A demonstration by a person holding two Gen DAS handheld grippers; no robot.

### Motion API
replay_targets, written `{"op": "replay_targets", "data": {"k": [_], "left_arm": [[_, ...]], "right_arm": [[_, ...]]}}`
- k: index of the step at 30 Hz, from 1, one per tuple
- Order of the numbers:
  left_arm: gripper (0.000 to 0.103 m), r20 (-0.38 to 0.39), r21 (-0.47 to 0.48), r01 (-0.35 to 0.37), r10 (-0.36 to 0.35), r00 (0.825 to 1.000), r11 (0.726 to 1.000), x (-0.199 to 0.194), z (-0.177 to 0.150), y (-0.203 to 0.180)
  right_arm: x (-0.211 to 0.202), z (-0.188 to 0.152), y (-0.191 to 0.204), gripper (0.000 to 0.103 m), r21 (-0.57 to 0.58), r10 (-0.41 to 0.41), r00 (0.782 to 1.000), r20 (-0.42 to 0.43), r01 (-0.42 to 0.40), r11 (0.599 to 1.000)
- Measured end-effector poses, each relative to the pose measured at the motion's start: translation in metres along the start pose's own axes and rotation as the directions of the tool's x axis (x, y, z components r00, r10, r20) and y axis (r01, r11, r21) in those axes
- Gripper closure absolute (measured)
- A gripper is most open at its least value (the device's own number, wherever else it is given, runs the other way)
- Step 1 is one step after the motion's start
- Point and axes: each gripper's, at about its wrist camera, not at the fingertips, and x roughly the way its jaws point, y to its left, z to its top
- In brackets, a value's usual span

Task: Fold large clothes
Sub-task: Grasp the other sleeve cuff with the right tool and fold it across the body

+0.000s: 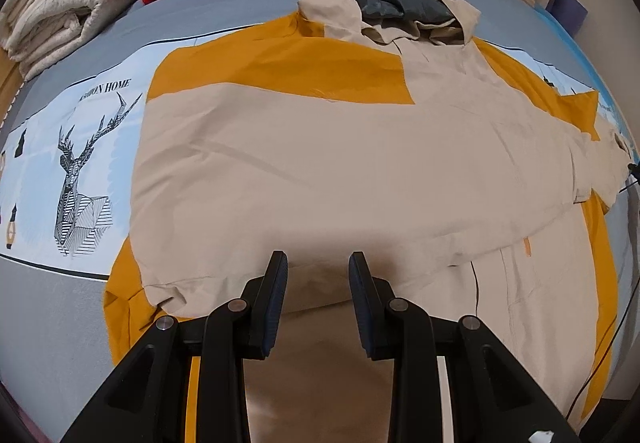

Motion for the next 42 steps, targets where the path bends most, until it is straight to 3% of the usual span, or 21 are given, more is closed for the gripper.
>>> {"op": "replay_targets", "data": {"k": [2, 4, 6, 10, 15, 19, 23, 25, 28, 29, 32, 35, 37, 39, 42], "left_arm": [[0.074, 0.007, -0.011, 0.004, -0.004, 1.000, 1.000, -0.004, 0.001, 0.004], [0.074, 0.015, -0.027, 0.008, -0.007, 1.000, 1.000, -0.009, 0.003, 0.009], [0.074, 0.027, -0.048, 0.019, -0.018, 0.999, 0.999, -0.017, 0.005, 0.016], [0.074, 0.048, -0.103, 0.047, -0.042, 0.998, 0.994, -0.031, 0.010, 0.033], [0.074, 0.071, -0.201, 0.090, -0.077, 0.994, 0.975, -0.048, 0.015, 0.062], [0.074, 0.089, -0.260, 0.119, -0.098, 0.991, 0.958, -0.060, 0.015, 0.081], [0.074, 0.095, -0.300, 0.153, -0.130, 0.987, 0.941, -0.066, 0.014, 0.095], [0.074, 0.098, -0.307, 0.162, -0.138, 0.986, 0.938, -0.069, 0.015, 0.100], [0.074, 0.104, -0.316, 0.177, -0.151, 0.983, 0.932, -0.072, 0.016, 0.104], [0.074, 0.104, -0.317, 0.181, -0.155, 0.982, 0.931, -0.072, 0.017, 0.104], [0.074, 0.099, -0.306, 0.184, -0.161, 0.982, 0.934, -0.071, 0.017, 0.100], [0.074, 0.095, -0.293, 0.179, -0.158, 0.983, 0.939, -0.068, 0.018, 0.094], [0.074, 0.093, -0.287, 0.177, -0.156, 0.983, 0.942, -0.066, 0.018, 0.089], [0.074, 0.093, -0.278, 0.173, -0.153, 0.984, 0.945, -0.064, 0.017, 0.083], [0.074, 0.095, -0.246, 0.176, -0.157, 0.983, 0.953, -0.062, 0.016, 0.069]], "right_arm": [[-0.016, 0.001, 0.014, 0.099, -0.032, -0.001, 0.999, 0.043, 0.002, 0.999], [-0.037, -0.002, 0.040, 0.100, -0.135, -0.016, 0.996, 0.087, 0.028, 0.990], [-0.064, -0.009, 0.072, 0.100, -0.272, -0.009, 0.991, 0.137, 0.046, 0.961], [-0.120, -0.034, 0.127, 0.100, -0.421, 0.063, 0.984, 0.169, 0.014, 0.907], [-0.197, -0.108, 0.216, 0.100, -0.614, 0.215, 0.965, 0.152, -0.078, 0.785], [-0.245, -0.194, 0.283, 0.100, -0.693, 0.323, 0.945, 0.039, -0.207, 0.690], [-0.270, -0.286, 0.341, 0.100, -0.727, 0.391, 0.908, -0.149, -0.368, 0.580], [-0.269, -0.326, 0.356, 0.098, -0.697, 0.393, 0.875, -0.282, -0.468, 0.543], [-0.258, -0.375, 0.366, 0.093, -0.664, 0.321, 0.829, -0.457, -0.559, 0.497], [-0.256, -0.387, 0.365, 0.093, -0.660, 0.288, 0.821, -0.492, -0.568, 0.491], [-0.261, -0.392, 0.352, 0.093, -0.656, 0.267, 0.832, -0.487, -0.550, 0.517], [-0.274, -0.369, 0.327, 0.088, -0.629, 0.307, 0.852, -0.424, -0.521, 0.578], [-0.277, -0.351, 0.308, 0.070, -0.609, 0.326, 0.878, -0.351, -0.478, 0.633], [-0.268, -0.338, 0.286, 0.059, -0.560, 0.323, 0.893, -0.314, -0.449, 0.696], [-0.241, -0.330, 0.261, 0.059, -0.500, 0.291, 0.903, -0.318, -0.420, 0.757]]}}
